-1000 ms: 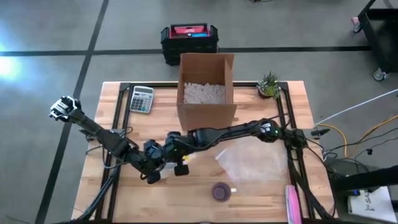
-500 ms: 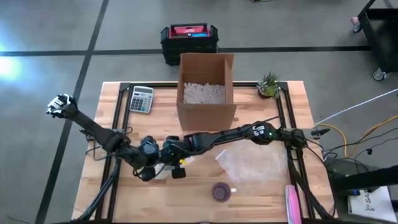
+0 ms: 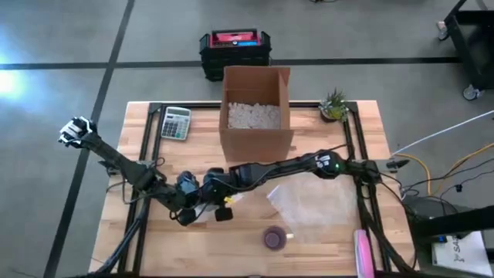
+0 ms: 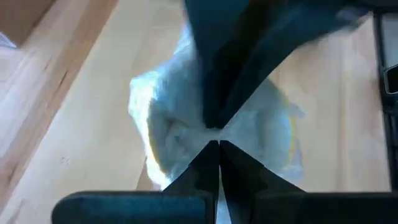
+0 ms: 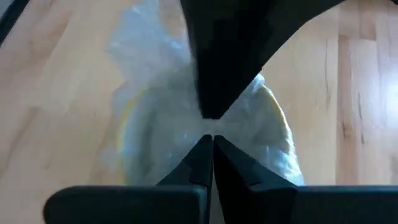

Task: Wrap mug
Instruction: Wrap the yellow mug with bubble wrap

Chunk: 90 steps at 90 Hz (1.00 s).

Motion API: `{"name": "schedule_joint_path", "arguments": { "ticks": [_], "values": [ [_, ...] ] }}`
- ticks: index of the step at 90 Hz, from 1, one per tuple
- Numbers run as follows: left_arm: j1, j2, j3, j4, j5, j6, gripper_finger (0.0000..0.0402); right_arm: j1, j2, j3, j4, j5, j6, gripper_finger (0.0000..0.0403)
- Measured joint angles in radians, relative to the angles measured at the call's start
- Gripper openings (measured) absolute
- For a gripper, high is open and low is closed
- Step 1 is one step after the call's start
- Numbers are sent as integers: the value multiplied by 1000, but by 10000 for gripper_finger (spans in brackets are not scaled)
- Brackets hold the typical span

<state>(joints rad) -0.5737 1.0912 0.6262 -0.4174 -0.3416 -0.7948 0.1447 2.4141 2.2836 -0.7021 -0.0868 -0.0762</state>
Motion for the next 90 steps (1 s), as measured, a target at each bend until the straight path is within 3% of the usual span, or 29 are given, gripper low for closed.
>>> {"name": "schedule_joint_path", "arguments": {
  "ticks": [17, 39, 60, 90],
  "values": [
    [0, -24, 7, -4, 1, 25, 0, 7, -14, 30, 20, 0, -1, 0],
    [0, -32, 30, -22, 2, 33, 0, 8, 65, 4, 61, -1, 17, 0],
    [-1, -35, 163, -113, 0, 65, 0, 8, 95, 7, 72, -4, 24, 0],
    [-6, -20, 112, -116, 22, -21, 0, 5, 97, 3, 112, -2, 38, 0]
  ]
}}
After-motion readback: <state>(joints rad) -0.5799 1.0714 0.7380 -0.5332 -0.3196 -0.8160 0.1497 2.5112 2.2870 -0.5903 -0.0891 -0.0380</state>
